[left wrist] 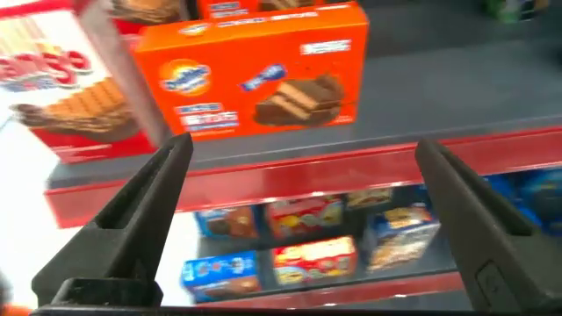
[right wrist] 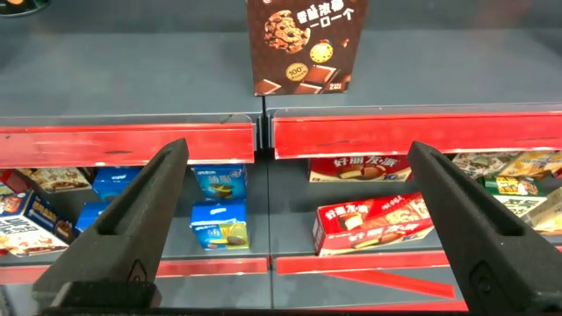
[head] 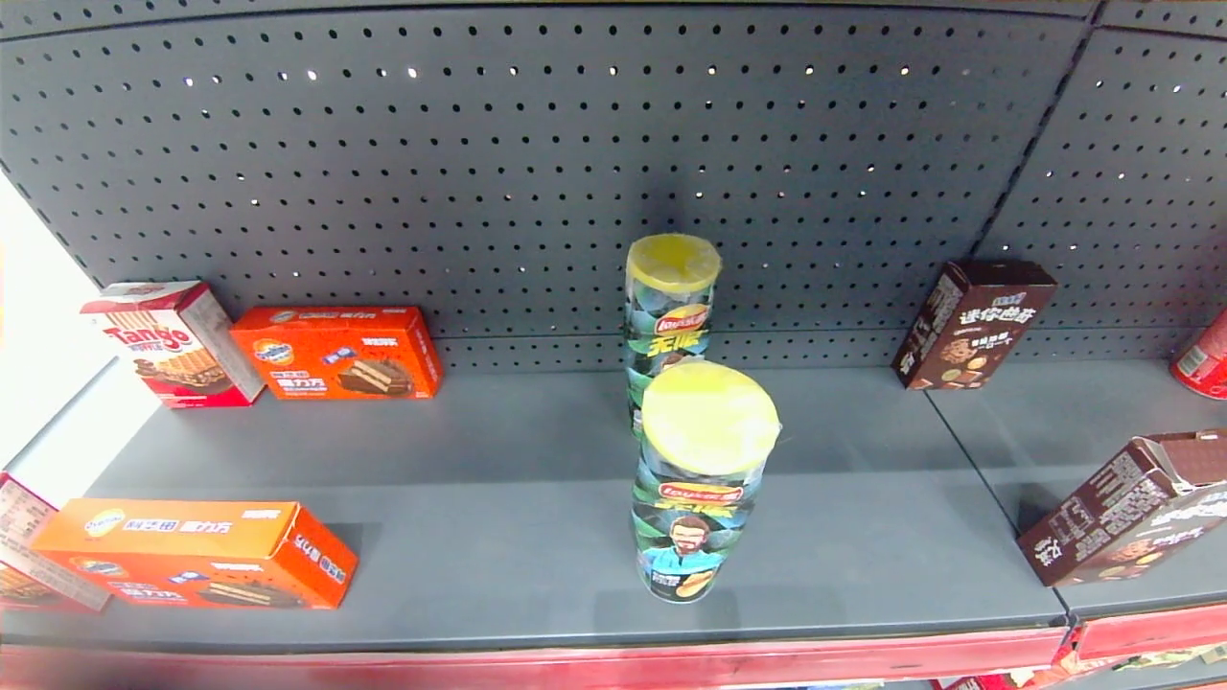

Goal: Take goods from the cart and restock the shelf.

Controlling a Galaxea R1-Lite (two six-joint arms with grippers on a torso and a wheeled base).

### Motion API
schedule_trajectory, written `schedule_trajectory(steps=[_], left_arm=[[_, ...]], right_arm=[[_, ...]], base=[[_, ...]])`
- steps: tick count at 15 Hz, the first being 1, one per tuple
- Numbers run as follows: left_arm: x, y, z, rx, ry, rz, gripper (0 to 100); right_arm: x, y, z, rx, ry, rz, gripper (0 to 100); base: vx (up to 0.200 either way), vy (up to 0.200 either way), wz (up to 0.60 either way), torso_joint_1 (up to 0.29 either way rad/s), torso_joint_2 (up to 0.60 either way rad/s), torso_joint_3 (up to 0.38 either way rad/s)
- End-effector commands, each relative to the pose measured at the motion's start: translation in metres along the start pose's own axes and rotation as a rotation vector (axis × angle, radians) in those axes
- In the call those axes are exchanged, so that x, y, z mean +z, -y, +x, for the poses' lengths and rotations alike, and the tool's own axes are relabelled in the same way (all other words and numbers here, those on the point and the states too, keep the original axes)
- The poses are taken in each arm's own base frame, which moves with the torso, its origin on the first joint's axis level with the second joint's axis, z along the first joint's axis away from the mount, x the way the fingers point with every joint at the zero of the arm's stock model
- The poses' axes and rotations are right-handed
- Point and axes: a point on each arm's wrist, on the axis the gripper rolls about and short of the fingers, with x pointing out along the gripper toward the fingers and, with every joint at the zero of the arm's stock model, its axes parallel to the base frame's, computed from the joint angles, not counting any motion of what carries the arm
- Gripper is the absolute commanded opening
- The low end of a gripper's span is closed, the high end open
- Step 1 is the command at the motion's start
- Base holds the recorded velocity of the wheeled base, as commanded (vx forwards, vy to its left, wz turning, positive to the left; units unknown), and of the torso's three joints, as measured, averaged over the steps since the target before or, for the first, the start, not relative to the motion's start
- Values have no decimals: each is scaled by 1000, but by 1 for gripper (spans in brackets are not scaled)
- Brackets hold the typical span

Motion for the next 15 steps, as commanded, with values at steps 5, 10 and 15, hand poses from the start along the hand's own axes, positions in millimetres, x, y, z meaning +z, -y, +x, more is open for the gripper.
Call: schedule_trajectory(steps=[5,10,15], left_arm=[[-1,-1,0,41,-25,116,100],[-1,1,0,-36,-14,-98,100],[-7,0,0,37,-75,24,100]], right_arm=[[0,0,0,0,0,-1,100],[0,0,0,0,0,-1,100],[0,0,0,0,0,-1,100]], base=[[0,0,0,0,0,0],[0,0,0,0,0,0],[0,0,0,0,0,0]])
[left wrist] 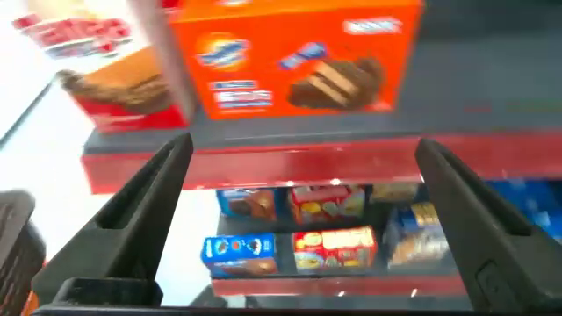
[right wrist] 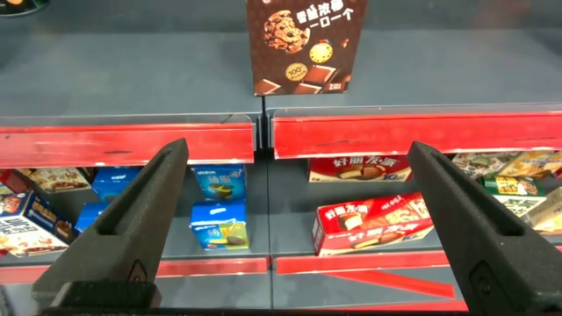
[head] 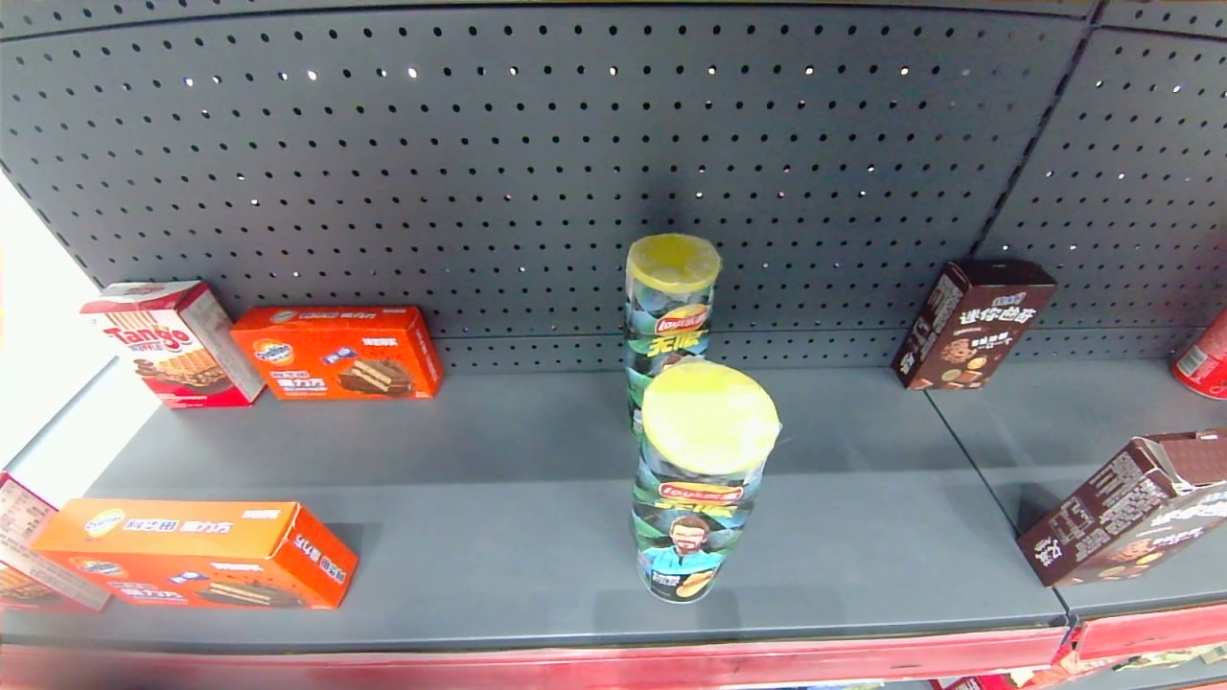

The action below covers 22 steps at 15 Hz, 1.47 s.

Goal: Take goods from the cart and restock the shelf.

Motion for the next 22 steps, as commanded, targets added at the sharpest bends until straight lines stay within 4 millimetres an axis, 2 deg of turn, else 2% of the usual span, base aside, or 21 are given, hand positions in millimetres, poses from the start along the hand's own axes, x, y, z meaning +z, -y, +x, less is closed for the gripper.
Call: schedule_trajectory(steps=[1,4,22], left_arm=[[-2,2,-1,-99,-33,52,100],[-3,2,0,-104,-38,-2,100],[-3,2,0,-83,-27,-48,100]], right_arm=[[0,0,0,0,0,-1,100],[0,0,0,0,0,-1,100],[0,0,0,-3,-2,-1,100]], base=[[0,0,0,0,0,0],[0,0,0,0,0,0],[0,-11,0,0,1,0]])
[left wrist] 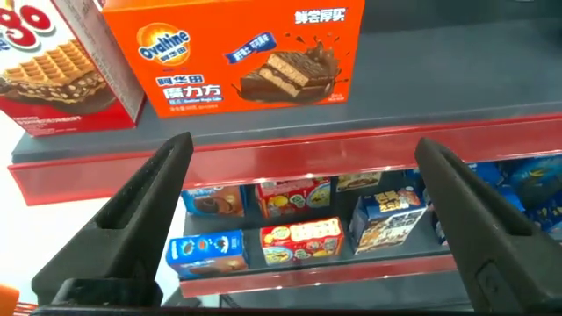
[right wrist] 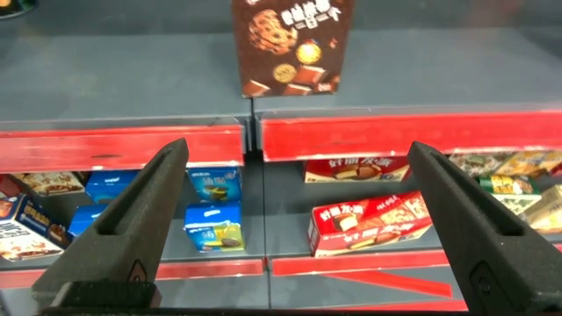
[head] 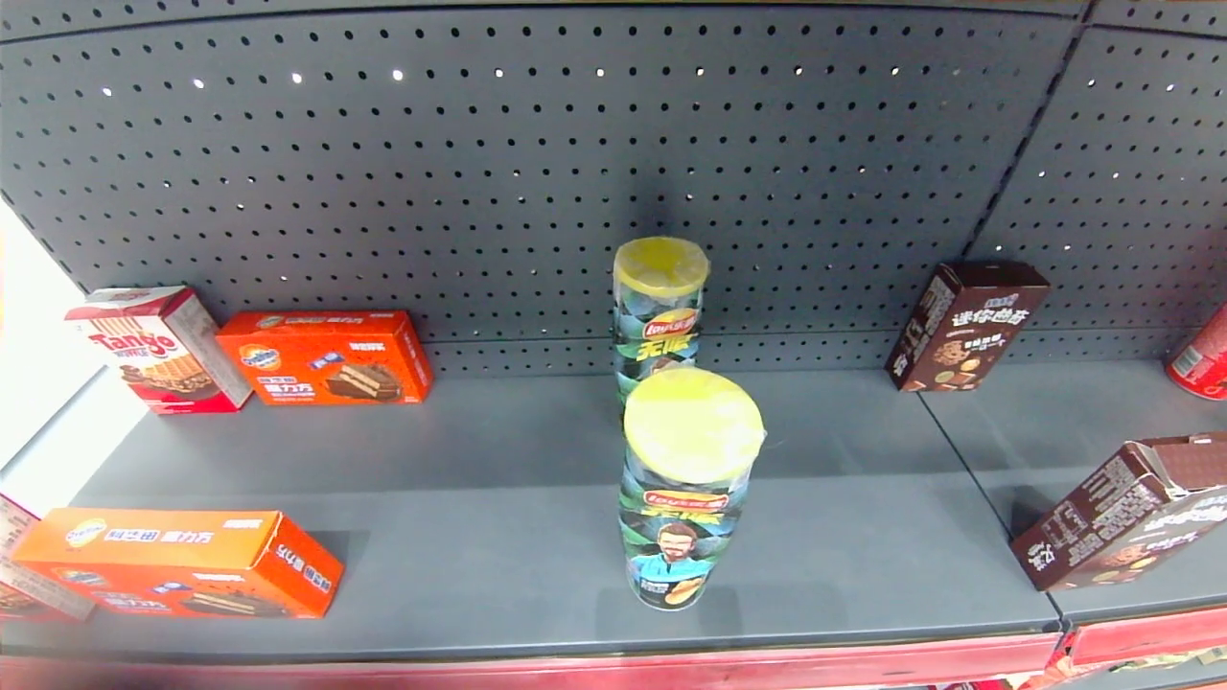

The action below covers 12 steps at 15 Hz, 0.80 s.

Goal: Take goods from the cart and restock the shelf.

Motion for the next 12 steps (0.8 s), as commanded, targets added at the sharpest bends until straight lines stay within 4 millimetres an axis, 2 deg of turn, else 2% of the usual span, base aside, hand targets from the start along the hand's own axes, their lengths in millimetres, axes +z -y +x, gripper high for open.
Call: schedule_trajectory(steps=[1,4,7,12], left_arm=[[0,0,0,-1,-2,-1,100],[0,0,0,-2,-2,-2,100],[0,0,0,-1,-2,-6,100],[0,0,0,-1,-2,-2,100]], right_arm=[[0,0,0,0,-2,0,100],[0,0,0,0,-2,0,100],[0,0,0,0,-3,0,100],[0,0,0,2,0,0,100]], base=[[0,0,0,0,0,0],[0,0,0,0,0,0],[-200,0,0,10,1,2],[0,0,0,0,0,0]])
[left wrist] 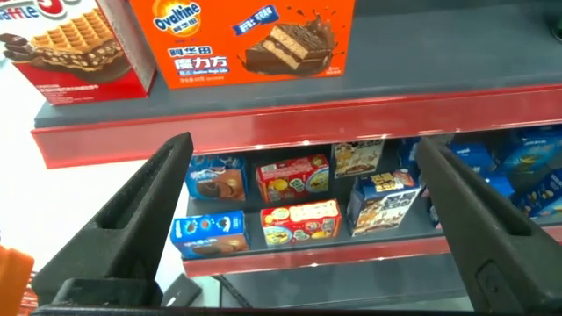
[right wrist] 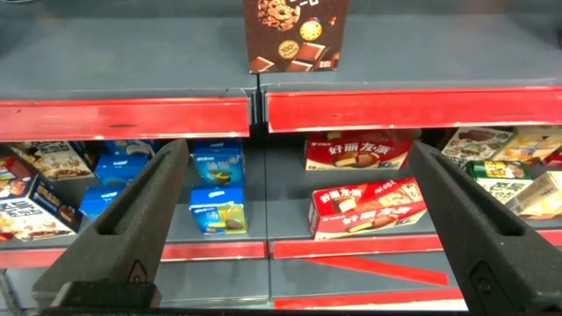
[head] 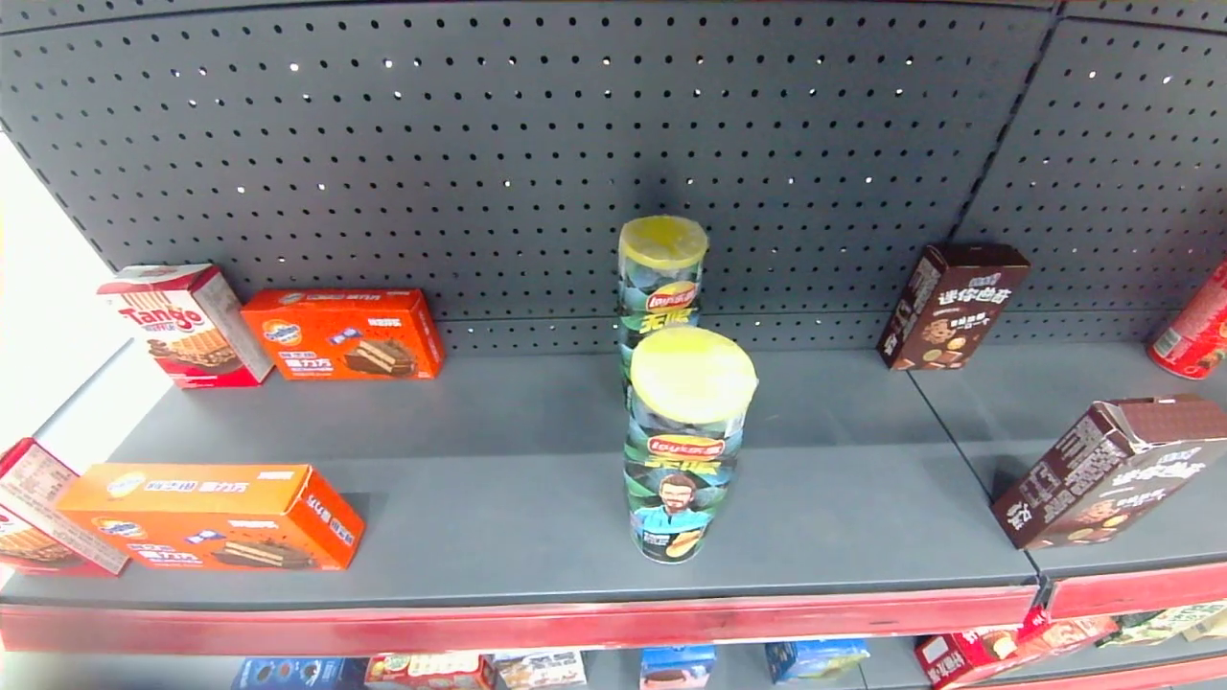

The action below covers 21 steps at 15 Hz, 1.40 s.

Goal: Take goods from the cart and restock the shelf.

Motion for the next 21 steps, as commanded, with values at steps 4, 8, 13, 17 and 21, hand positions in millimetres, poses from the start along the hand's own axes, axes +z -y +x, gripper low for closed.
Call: schedule_trajectory(steps=[4,8,13,17,21], left_arm=[[0,0,0,0,-2,-1,100],[0,0,0,0,-2,-1,100],[0,0,0,0,-2,-1,100],[0,0,0,-2,-3,10,100],[0,0,0,1,-2,-4,100]], right_arm=[[0,0,0,2,-1,0,100],[0,0,0,0,-1,3,100],[0,0,0,2,-1,1,100],[0,0,0,2,1,1,100],[0,0,0,2,-1,1,100]], base=[[0,0,0,0,0,0],[0,0,0,0,0,0],[0,0,120,0,0,0],[0,0,0,0,0,0],[0,-50,0,1,1,1]])
